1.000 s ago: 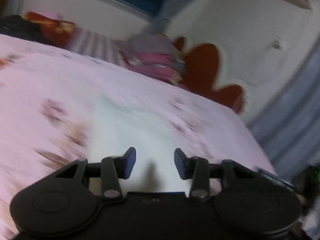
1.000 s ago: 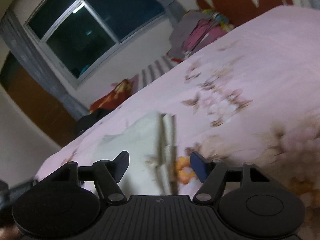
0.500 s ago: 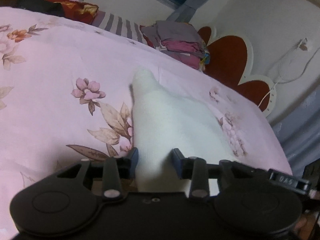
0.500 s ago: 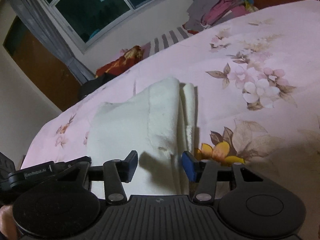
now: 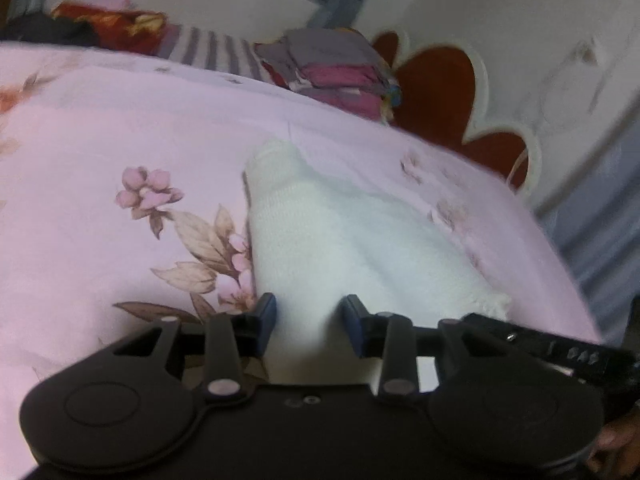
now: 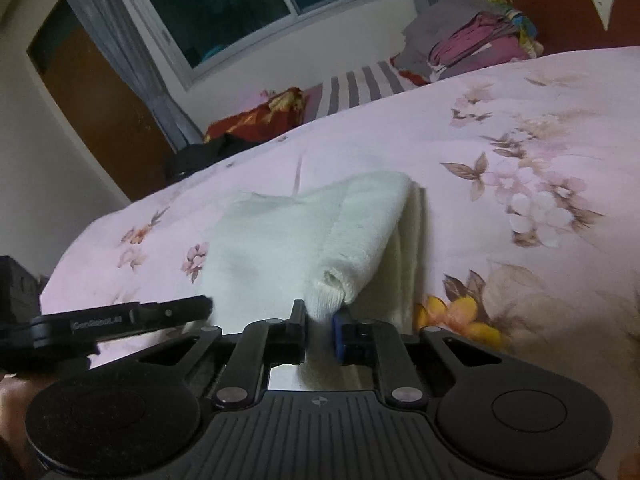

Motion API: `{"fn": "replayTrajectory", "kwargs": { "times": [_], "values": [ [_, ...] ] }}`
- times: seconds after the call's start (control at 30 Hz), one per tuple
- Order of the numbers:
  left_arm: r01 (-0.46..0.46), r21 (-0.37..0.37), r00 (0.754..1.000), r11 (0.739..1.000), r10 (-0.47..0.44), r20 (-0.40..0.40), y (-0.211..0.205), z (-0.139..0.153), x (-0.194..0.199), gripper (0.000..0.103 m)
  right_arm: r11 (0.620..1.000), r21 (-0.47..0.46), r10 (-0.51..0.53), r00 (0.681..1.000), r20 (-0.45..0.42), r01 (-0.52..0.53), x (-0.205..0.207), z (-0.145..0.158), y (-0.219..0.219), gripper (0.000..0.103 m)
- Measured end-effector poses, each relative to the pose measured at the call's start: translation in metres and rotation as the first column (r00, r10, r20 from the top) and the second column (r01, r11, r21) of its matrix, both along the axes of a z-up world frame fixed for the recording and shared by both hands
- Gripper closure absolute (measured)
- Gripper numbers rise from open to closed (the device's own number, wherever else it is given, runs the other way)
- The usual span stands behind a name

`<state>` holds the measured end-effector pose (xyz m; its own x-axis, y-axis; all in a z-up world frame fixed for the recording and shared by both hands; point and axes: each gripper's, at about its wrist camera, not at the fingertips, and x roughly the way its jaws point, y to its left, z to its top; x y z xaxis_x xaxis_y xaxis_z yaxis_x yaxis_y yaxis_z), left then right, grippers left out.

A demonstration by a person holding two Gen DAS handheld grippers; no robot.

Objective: Fold small clothes
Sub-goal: 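Fold the sweater edge over with both grippers and release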

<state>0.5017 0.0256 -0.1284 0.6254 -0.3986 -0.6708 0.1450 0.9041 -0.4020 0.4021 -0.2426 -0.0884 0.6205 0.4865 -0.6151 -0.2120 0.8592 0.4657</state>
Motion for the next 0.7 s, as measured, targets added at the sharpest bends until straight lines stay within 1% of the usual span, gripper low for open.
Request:
{"fn": "replayTrajectory", "kwargs": {
  "times": [0.03,0.1,0.17,0.3,0.37,0.43,0.47,0.5,0.53,0.57,0.6,0.63,0.67,0.7],
  "values": [
    [0.011,0.029,1.0,1.0,-0.01,-0.003,-0.004,-0.002,0.001,0.066,1.0,-0.004,-0.002,1.0,-0.007,0.002,-0.002,-0.002,-0.001,0.091],
    [0.011,0.027,1.0,1.0,-0.011,-0.019,-0.004,-0.006,0.005,0.064,1.0,-0.019,-0.018,0.999,-0.043,0.017,0.005,-0.014,-0.001,0.091],
    [0.004,0.016,1.0,1.0,-0.003,-0.026,-0.001,-0.006,0.005,0.064,0.999,0.027,-0.038,0.997,-0.073,0.04,0.014,-0.023,-0.005,0.091],
    [0.023,0.024,0.999,0.999,-0.022,-0.028,0.001,-0.007,0.002,0.063,1.0,0.02,-0.021,0.999,-0.047,0.022,0.016,-0.018,-0.004,0.091],
    [0.028,0.031,0.999,0.999,-0.027,-0.03,0.0,-0.008,0.002,0.062,1.0,0.02,-0.016,0.998,-0.063,0.017,0.019,-0.024,-0.006,0.091],
    [0.024,0.01,0.999,1.0,-0.024,-0.047,0.003,-0.005,0.004,0.061,0.999,0.046,-0.017,0.997,-0.08,0.02,0.021,-0.026,-0.011,0.09],
    [0.016,-0.008,0.999,1.0,-0.016,-0.039,0.007,0.0,0.004,0.063,0.998,0.055,-0.022,0.997,-0.079,0.026,0.019,-0.022,-0.015,0.088],
    [0.002,-0.026,1.0,1.0,-0.002,-0.012,0.011,0.006,0.002,0.063,0.998,0.045,-0.043,0.997,-0.065,0.046,0.015,-0.016,-0.02,0.067],
    [-0.007,-0.056,1.0,0.998,0.008,0.017,0.016,0.012,0.002,0.061,0.996,0.011,-0.089,0.996,-0.024,0.089,0.009,-0.006,-0.026,0.056],
    [-0.011,-0.085,0.999,0.996,0.014,0.036,0.019,0.018,0.005,0.06,0.992,0.007,-0.126,0.992,0.027,0.126,0.004,0.002,-0.033,0.051],
    [-0.013,-0.096,0.999,0.995,0.018,0.045,0.019,0.021,0.01,0.06,0.99,0.037,-0.14,0.989,0.043,0.138,0.006,0.007,-0.038,0.051],
    [-0.012,-0.093,0.999,0.996,0.017,0.049,0.017,0.023,0.017,0.06,0.988,0.07,-0.138,0.99,0.03,0.136,0.012,0.011,-0.042,0.052],
    [-0.006,-0.091,0.999,0.996,0.01,0.05,0.012,0.024,0.026,0.061,0.99,0.074,-0.126,0.992,0.025,0.124,0.023,0.014,-0.039,0.052],
    [0.004,-0.093,0.999,0.996,0.001,0.055,0.007,0.024,0.034,0.061,0.994,0.036,-0.109,0.993,0.042,0.108,0.033,0.019,-0.031,0.056]
  ]
}}
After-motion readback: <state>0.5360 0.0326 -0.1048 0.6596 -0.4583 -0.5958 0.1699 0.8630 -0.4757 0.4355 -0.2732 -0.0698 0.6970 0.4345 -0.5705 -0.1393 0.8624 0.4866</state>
